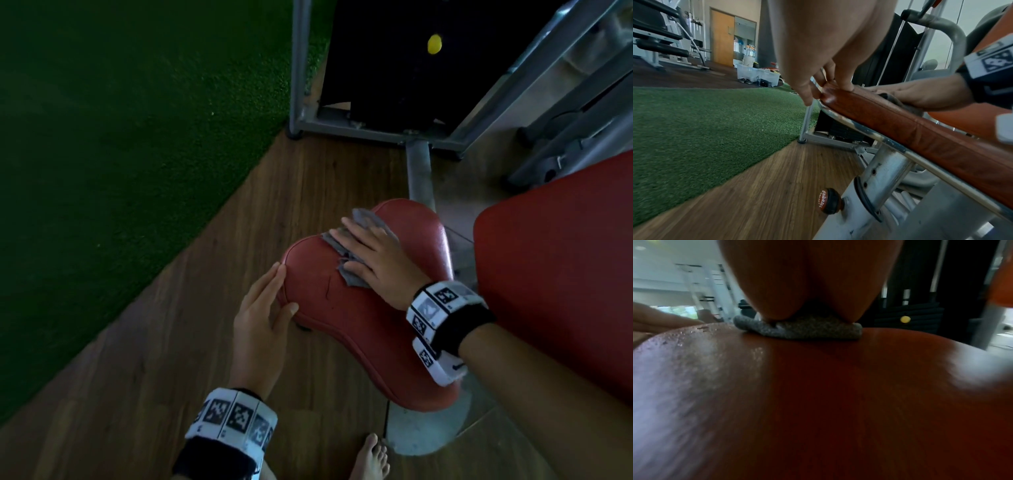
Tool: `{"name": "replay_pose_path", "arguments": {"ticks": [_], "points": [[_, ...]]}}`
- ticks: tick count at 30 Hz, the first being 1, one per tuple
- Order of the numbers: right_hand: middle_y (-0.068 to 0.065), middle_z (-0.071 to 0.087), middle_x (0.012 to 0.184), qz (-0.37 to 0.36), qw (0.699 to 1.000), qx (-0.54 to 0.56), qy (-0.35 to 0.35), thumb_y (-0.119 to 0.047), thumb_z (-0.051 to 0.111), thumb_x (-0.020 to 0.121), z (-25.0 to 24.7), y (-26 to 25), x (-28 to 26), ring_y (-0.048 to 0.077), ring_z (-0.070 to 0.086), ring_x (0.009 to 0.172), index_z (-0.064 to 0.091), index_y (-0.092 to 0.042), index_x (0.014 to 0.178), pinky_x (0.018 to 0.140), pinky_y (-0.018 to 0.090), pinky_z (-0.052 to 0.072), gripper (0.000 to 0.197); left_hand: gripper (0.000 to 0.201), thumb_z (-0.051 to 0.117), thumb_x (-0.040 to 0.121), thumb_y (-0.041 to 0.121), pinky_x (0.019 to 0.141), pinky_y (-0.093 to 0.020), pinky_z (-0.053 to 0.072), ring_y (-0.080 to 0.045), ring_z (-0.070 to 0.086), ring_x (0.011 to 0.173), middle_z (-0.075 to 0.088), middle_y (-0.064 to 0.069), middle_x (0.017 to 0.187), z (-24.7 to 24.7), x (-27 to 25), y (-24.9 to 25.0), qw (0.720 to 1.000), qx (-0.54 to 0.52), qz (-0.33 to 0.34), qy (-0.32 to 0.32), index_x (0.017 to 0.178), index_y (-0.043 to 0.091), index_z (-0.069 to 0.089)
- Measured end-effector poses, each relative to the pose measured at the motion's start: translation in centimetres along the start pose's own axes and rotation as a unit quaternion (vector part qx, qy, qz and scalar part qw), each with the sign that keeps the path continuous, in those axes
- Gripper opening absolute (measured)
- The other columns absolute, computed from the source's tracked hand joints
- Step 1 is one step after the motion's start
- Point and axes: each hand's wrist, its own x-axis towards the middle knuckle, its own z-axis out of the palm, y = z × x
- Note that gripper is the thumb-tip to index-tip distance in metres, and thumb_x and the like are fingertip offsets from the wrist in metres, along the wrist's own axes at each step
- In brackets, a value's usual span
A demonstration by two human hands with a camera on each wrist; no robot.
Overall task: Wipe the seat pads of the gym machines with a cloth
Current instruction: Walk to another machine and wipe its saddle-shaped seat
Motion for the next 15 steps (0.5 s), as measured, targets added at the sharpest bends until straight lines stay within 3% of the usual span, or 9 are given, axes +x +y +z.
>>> {"name": "replay_pose_path", "arguments": {"ticks": [4,10,12,15], "points": [[-0.008,0.001,0.161,0.119,0.991,0.022,0.048,-0.056,0.017,0.093,1.9,-0.6,-4.8,0.023,-0.007,0.148,0.014,-0.039,0.15,0.12,0.046,0.004,0.06,0.06,0.068,0.087,0.011,0.106,-0.011,0.033,0.001,0.041,0.132,0.043,0.014,0.145,-0.1,0.1,0.4,1.0,0.015,-0.005,-0.005,0.142,0.024,0.046],[-0.009,-0.009,0.161,0.107,0.993,0.01,0.037,-0.051,0.017,0.096,4.0,-4.1,-7.5,0.026,-0.017,0.146,0.008,-0.039,0.151,0.118,0.044,-0.002,0.057,0.061,0.068,0.084,-0.002,0.106,-0.037,0.045,-0.005,0.046,0.13,0.047,0.007,0.143,0.4,-0.1,0.7,0.999,-0.02,-0.023,0.014,0.139,0.017,0.05],[-0.008,-0.009,0.161,0.114,0.993,0.013,0.032,-0.054,0.013,0.094,3.5,-3.3,-6.7,0.028,-0.013,0.147,0.005,-0.041,0.15,0.119,0.047,0.003,0.059,0.061,0.067,0.084,-0.003,0.106,-0.038,0.045,-0.005,0.046,0.13,0.046,0.009,0.143,0.4,0.2,0.9,0.999,-0.025,-0.025,0.01,0.139,0.015,0.049],[-0.005,-0.01,0.161,0.184,0.982,0.021,0.038,-0.057,0.015,0.095,2.9,-3.4,-5.2,0.031,-0.011,0.147,0.004,-0.041,0.15,0.119,0.051,0.002,0.059,0.06,0.067,0.086,0.0,0.106,-0.037,0.045,-0.006,0.046,0.13,0.044,0.01,0.143,0.3,0.2,0.7,1.0,0.001,-0.021,0.004,0.141,0.015,0.047]]}}
